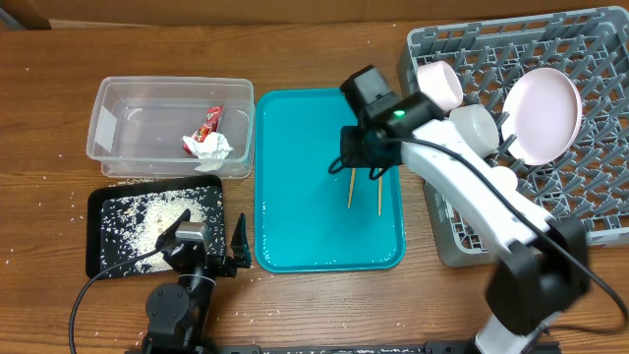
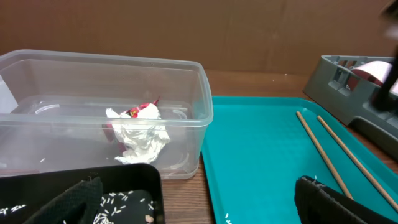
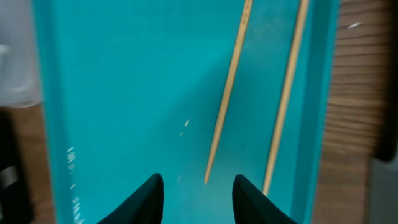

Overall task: Sort waste into correct bins and load items into the dishwasher
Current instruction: 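Reach right gripper down to a wooden chopstick on the teal tray, then grasp the chopstick with right gripper and lift it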

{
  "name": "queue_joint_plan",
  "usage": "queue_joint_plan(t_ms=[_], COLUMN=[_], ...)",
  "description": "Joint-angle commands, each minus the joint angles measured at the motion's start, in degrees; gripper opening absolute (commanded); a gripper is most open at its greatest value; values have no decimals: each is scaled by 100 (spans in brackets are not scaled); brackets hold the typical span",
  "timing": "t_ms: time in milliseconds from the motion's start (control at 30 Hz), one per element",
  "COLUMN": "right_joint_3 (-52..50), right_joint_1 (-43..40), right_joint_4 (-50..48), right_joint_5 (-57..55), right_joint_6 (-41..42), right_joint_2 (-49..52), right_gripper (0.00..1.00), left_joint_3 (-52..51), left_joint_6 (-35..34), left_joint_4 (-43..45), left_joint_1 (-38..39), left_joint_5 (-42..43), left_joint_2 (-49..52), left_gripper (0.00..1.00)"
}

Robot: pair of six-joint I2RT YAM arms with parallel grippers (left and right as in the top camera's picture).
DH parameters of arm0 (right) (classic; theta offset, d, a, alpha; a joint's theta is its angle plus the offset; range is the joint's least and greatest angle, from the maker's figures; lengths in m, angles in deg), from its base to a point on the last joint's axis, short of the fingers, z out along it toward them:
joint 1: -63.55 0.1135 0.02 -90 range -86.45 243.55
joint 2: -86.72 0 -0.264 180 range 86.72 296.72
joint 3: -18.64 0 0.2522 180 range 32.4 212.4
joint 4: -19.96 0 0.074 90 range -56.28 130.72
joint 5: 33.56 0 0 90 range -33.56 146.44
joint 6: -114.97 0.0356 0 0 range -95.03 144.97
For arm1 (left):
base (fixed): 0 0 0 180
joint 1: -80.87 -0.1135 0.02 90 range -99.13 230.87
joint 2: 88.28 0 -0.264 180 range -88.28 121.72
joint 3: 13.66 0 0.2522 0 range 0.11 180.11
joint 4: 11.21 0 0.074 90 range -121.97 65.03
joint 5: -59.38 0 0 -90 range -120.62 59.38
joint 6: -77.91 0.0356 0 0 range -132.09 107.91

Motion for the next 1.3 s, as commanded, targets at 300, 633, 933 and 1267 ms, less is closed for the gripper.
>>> queue_joint_plan(t_ms=[300, 633, 933, 1267], right_joint_3=[-20, -24, 227, 310], right_joint_1=[-15, -15, -44, -798], right_joint_4=[-372, -157, 256, 595], right_joint_5=[-348, -232, -90, -782], right_joint_6=[142, 247, 157, -802], right_joint_2=[1349, 1440, 986, -1064], right_gripper=[30, 5, 4, 4], left_joint_3=[-24, -24, -24, -24], left_joint_6=[2, 2, 2, 2], left_joint_4=[2, 2, 2, 2], left_joint_1=[-57, -57, -57, -57], left_joint_5=[44, 44, 44, 44], left_joint_2=[-61, -61, -61, -61], left_gripper=[100, 100, 100, 100])
